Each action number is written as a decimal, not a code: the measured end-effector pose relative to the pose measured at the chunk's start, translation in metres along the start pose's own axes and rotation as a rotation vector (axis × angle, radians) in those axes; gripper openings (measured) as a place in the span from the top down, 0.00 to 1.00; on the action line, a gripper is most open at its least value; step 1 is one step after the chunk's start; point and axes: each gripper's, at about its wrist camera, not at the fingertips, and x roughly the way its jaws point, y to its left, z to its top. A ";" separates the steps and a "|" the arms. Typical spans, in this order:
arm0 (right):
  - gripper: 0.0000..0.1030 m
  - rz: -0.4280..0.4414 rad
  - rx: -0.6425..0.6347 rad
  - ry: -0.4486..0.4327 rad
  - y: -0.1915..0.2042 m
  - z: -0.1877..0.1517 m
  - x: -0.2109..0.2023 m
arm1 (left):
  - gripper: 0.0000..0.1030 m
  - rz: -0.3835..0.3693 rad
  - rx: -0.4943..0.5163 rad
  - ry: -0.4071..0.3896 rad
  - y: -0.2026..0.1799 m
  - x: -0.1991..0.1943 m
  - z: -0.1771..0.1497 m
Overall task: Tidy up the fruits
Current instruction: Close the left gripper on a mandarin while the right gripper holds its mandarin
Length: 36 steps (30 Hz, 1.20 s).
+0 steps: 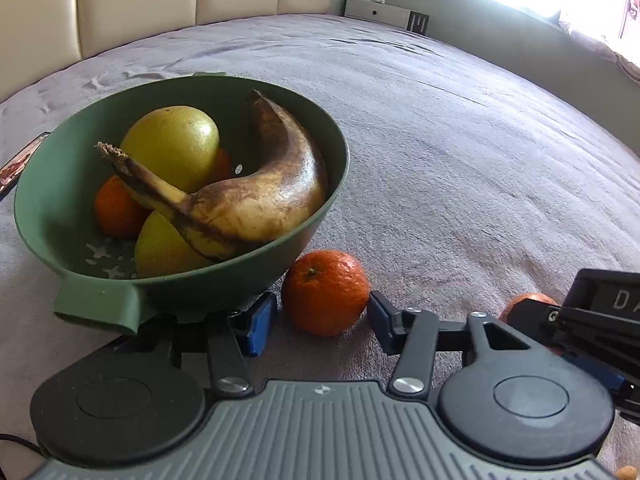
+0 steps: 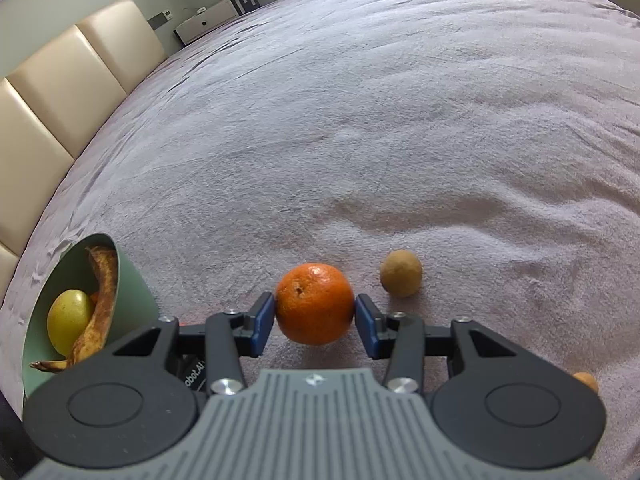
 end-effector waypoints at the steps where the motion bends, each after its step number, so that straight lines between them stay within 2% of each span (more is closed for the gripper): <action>1: 0.60 0.001 -0.002 0.000 0.000 0.000 -0.001 | 0.47 -0.005 0.004 -0.001 0.000 0.000 0.000; 16: 0.60 -0.031 -0.032 -0.008 0.006 -0.004 -0.017 | 0.50 -0.071 0.020 0.038 0.007 -0.003 0.002; 28: 0.60 -0.170 -0.103 0.003 0.015 -0.013 -0.052 | 0.51 -0.183 0.167 0.059 0.008 -0.038 -0.015; 36: 0.60 -0.205 -0.160 -0.031 0.027 -0.019 -0.084 | 0.51 -0.271 0.241 0.026 0.016 -0.069 -0.006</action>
